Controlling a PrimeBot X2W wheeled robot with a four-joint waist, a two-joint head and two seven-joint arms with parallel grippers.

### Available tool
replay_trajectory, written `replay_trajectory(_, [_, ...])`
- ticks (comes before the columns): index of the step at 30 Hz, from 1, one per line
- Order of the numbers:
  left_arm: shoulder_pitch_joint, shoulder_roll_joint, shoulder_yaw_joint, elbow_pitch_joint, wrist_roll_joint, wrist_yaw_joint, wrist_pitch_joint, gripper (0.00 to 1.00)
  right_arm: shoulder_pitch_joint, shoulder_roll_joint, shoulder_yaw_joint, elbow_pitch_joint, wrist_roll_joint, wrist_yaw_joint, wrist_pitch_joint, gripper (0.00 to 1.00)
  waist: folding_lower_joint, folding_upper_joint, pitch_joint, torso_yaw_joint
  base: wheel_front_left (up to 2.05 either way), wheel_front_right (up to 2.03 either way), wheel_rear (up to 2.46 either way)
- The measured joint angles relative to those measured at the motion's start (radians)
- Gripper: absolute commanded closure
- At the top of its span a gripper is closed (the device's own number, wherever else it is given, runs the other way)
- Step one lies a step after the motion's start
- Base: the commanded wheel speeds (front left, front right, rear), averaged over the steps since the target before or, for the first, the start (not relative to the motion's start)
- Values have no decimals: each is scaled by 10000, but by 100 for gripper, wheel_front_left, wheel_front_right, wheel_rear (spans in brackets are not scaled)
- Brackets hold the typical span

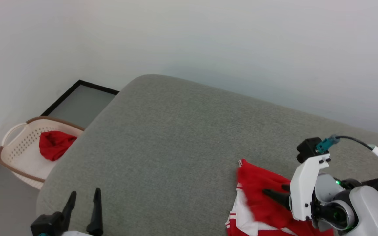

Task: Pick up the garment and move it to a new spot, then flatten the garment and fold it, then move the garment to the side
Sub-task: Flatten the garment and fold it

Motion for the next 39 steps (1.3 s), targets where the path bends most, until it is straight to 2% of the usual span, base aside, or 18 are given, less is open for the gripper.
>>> replay_trajectory(10, [88, -13, 359, -136, 31, -15, 0, 0, -305, -151, -67, -382, 314, 0, -453, 0, 0, 0, -53, -507, 0, 0, 0])
replay_trajectory(18, [403, -4, 663, -456, 155, -44, 0, 0, -234, -652, -339, -1135, 487, 0, -1616, 0, 0, 0, -115, -1135, 0, 0, 0])
replay_trajectory(23, [607, -15, 867, -709, 251, -52, 0, 0, 156, -1676, 0, -1768, 274, 0, -3287, 0, 0, 0, -143, -1615, 0, 0, 0])
replay_trajectory(29, [722, 13, 924, -849, 337, -56, 0, 0, 784, -2589, 499, -2017, -518, 0, -6253, 0, 0, 0, -150, -2229, 0, 0, 0])
replay_trajectory(33, [737, 8, 888, -911, 407, -56, 0, 0, 1313, -2824, 577, -1624, -1066, 0, -7935, 0, 0, 0, -142, -2623, 0, 0, 0])
replay_trajectory(39, [744, 40, 769, -922, 510, -56, 0, 0, 1984, -2652, 293, -920, -1707, 2, -9641, 0, 0, 0, -107, -3130, 0, 0, 0])
